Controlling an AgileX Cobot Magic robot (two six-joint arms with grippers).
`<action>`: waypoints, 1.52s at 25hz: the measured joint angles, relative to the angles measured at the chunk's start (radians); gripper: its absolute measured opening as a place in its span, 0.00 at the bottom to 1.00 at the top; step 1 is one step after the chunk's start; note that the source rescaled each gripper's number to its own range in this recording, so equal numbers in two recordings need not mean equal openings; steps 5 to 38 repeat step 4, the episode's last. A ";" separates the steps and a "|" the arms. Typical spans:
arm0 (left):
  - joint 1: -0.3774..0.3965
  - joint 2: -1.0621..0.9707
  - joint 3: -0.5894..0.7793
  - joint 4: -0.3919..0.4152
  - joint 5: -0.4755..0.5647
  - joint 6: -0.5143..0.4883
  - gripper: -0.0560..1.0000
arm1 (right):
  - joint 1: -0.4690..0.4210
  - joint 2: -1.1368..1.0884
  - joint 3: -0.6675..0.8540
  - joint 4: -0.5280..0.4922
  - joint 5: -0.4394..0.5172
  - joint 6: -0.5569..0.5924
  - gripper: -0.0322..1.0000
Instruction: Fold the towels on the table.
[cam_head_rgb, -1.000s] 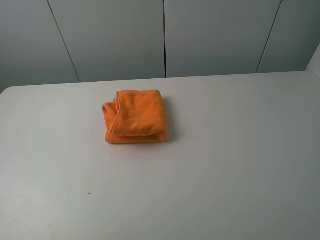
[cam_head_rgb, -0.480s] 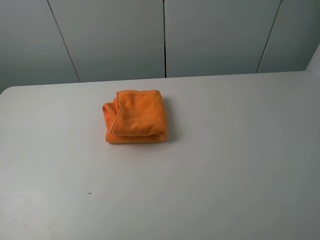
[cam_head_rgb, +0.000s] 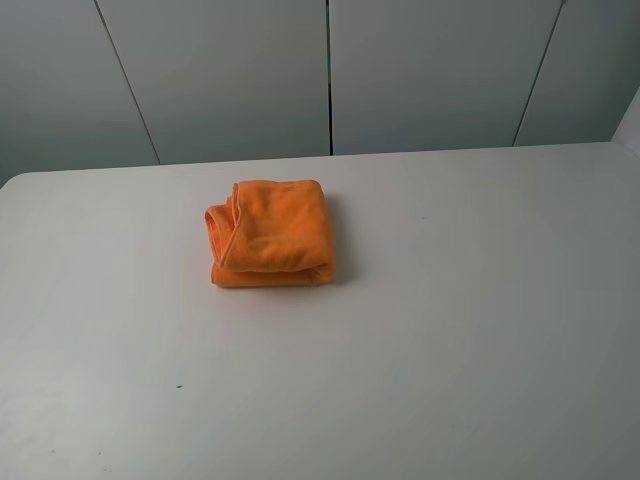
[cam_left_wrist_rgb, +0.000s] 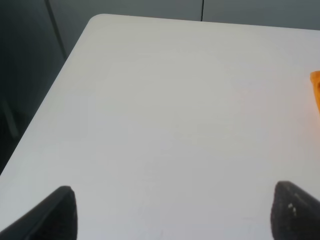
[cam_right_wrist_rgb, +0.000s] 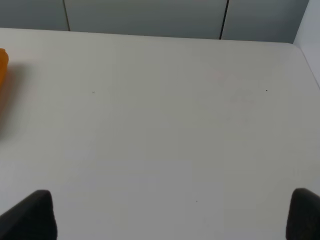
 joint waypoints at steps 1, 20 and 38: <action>0.000 0.000 0.000 0.000 0.000 0.000 1.00 | 0.000 0.000 0.000 0.000 0.000 0.000 1.00; 0.000 0.000 0.000 0.000 0.000 0.000 1.00 | 0.000 0.000 0.000 0.000 0.000 0.000 1.00; 0.000 0.000 0.000 0.000 0.000 0.000 1.00 | 0.000 0.000 0.000 0.000 0.000 0.000 1.00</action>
